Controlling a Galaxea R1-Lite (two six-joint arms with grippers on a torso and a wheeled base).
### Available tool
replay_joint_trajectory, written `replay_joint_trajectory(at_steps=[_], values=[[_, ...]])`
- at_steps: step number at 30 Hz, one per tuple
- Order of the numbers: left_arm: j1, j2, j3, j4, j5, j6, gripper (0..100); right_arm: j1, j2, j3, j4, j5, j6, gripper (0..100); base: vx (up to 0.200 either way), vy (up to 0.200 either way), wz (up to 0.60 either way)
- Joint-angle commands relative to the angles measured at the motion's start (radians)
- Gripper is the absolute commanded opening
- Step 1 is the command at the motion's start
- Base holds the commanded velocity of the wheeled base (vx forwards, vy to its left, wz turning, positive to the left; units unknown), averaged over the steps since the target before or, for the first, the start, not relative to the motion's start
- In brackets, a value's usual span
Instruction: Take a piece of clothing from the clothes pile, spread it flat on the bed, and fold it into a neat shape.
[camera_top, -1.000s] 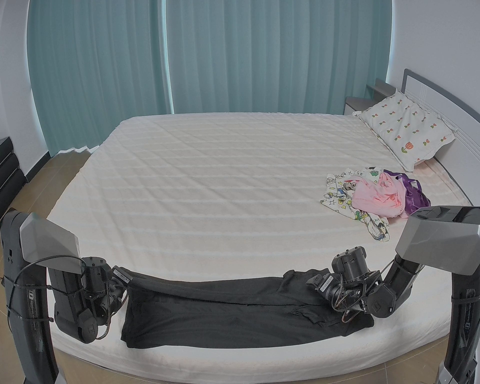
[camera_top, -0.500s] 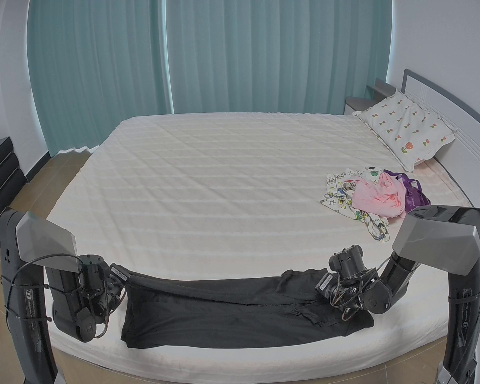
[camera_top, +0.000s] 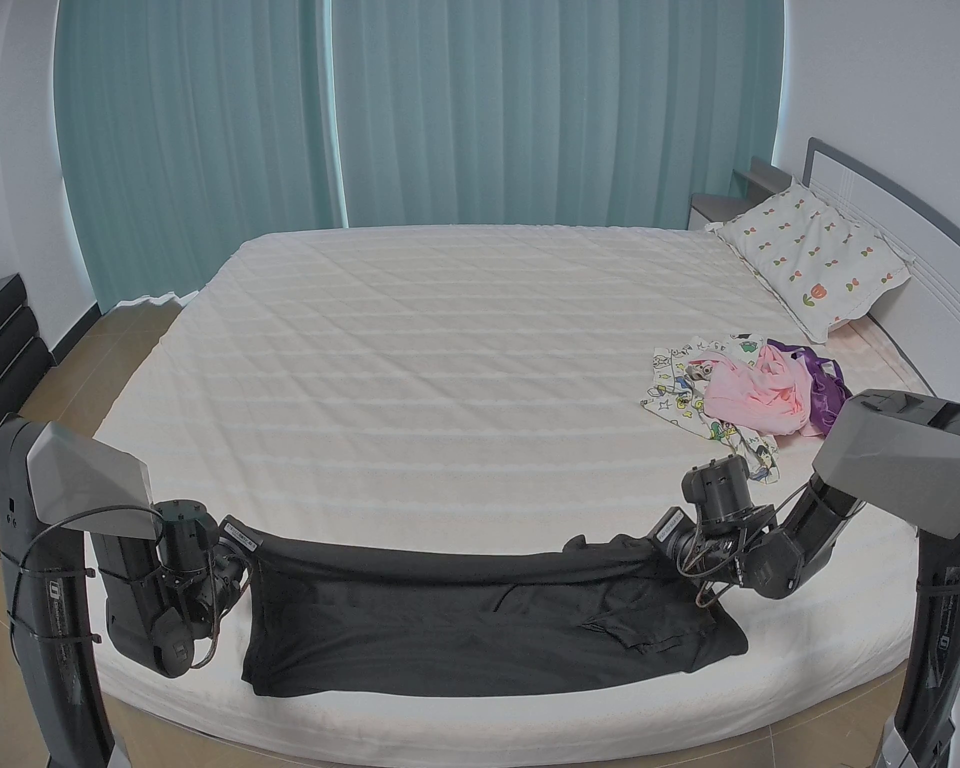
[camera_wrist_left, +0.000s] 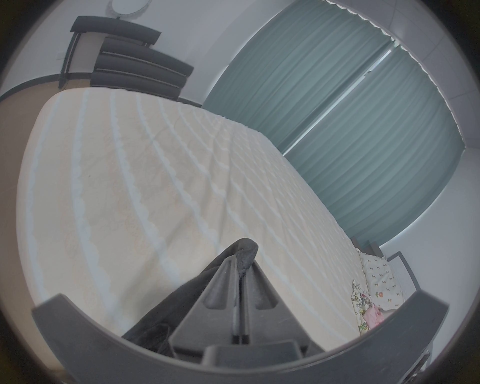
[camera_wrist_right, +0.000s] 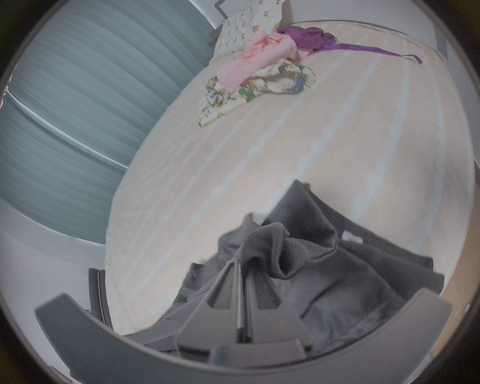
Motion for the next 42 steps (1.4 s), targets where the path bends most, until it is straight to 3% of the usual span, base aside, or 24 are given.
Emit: replay_joint_trajectory(at_steps=[1,8,17,24,35,42], values=[[0.002,-0.007,-0.048,-0.01,-0.001,0.036,0,-0.033,-0.036,-0.061,-0.001,0.005,-0.018,0,0.0,0.0,0.0],[0.024,0.002,-0.16,0.002,-0.001,0.152,0,-0.053,-0.019,-0.187,-0.008,0.018,-0.061,0,0.0,0.0,0.0],[0.028,0.0,-0.185,-0.006,0.004,0.16,0,-0.062,-0.003,-0.194,-0.128,0.018,-0.089,0,0.0,0.0,0.0],[0.045,0.042,-0.162,-0.002,0.001,0.165,0,-0.059,0.03,-0.087,-0.177,0.021,-0.168,0,0.0,0.0,0.0],[0.044,0.065,-0.048,-0.002,-0.04,0.214,0,-0.056,0.018,0.076,-0.193,0.033,-0.214,0,0.0,0.0,0.0],[0.041,0.096,0.036,-0.007,-0.09,0.281,0,-0.035,0.032,0.197,-0.277,0.035,-0.222,0,0.0,0.0,0.0]])
